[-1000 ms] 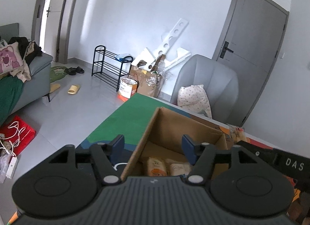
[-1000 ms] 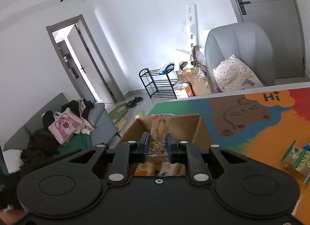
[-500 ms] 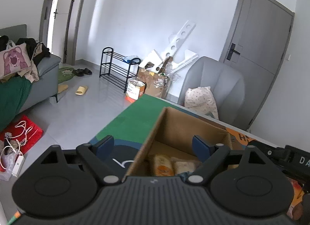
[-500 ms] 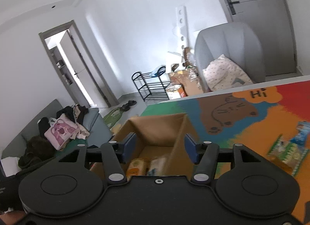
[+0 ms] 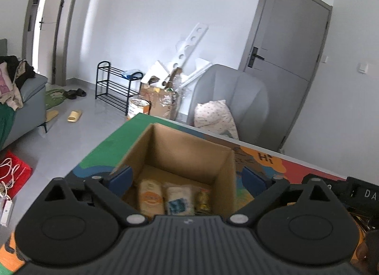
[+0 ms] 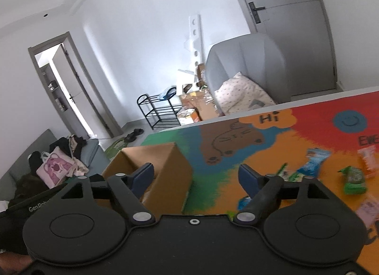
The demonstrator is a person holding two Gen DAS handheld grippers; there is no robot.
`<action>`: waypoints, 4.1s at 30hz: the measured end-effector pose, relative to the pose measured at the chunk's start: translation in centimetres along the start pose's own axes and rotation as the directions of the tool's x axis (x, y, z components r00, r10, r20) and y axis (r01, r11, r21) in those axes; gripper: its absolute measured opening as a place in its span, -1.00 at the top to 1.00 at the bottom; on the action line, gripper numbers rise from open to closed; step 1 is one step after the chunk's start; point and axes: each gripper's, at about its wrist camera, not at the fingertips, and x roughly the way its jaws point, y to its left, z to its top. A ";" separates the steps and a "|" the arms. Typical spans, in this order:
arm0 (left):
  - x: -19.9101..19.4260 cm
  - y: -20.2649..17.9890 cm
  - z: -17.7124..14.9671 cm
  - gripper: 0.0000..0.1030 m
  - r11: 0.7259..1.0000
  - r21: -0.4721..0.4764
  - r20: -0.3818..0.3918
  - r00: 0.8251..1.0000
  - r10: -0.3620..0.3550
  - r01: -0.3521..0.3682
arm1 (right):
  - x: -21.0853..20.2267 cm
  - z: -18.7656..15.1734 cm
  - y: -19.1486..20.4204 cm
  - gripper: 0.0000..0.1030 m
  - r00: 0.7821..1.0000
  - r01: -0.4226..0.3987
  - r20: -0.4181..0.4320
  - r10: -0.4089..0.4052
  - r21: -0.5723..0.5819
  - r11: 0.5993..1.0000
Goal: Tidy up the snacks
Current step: 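Open both grippers to release the packs into the box, then move both grippers back toward the remaining snacks on the table, then grasp the white sesame cake pack with the left gripper while the right gripper grasps the pink pastry pack, then carry the white pack and pink pack over the cardboard box with both grippers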
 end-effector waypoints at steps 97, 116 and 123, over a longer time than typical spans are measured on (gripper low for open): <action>6.5 -14.4 -11.9 0.10 0.948 0.191 -0.313 0.931 -0.189 0.256 | -2.3 -6.7 -15.5 0.35 0.914 0.399 -0.109 -0.391 0.063 0.915; 3.2 -12.1 -7.7 0.11 0.960 0.146 -0.192 0.959 -0.208 0.238 | -2.8 -3.8 -9.3 0.36 0.967 0.252 0.014 -0.253 0.036 0.967; 2.9 -10.6 -6.5 0.11 0.970 0.127 -0.155 0.970 -0.186 0.206 | -2.0 -2.8 -6.5 0.36 0.983 0.178 0.039 -0.178 0.006 0.984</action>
